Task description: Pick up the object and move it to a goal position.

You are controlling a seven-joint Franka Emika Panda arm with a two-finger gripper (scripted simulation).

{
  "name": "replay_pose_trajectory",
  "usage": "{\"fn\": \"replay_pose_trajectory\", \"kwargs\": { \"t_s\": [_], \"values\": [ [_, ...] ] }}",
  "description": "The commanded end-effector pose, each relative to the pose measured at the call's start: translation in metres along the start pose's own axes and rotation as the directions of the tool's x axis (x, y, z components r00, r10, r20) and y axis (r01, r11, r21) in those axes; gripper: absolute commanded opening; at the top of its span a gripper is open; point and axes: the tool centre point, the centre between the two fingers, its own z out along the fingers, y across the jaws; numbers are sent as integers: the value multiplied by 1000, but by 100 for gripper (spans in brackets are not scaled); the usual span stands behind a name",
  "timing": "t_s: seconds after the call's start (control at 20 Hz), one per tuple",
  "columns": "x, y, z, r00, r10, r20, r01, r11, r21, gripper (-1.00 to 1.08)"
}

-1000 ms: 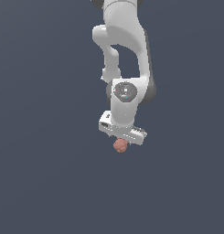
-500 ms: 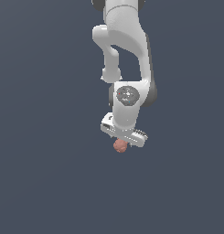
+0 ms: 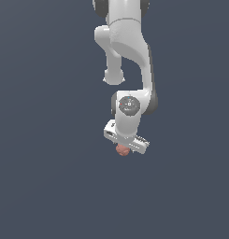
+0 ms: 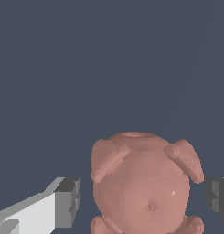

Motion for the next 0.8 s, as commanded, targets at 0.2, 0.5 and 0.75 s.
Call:
{"fn": "replay_pose_trajectory", "kwargs": {
  "t_s": [0.2,0.5,0.75],
  "values": [
    [1,0,17,1000,1,0,-1,1000,0,100],
    [1,-1,17,1000,1,0,-1,1000,0,-100],
    [1,-1,17,1000,1,0,-1,1000,0,-100]
  ]
}}
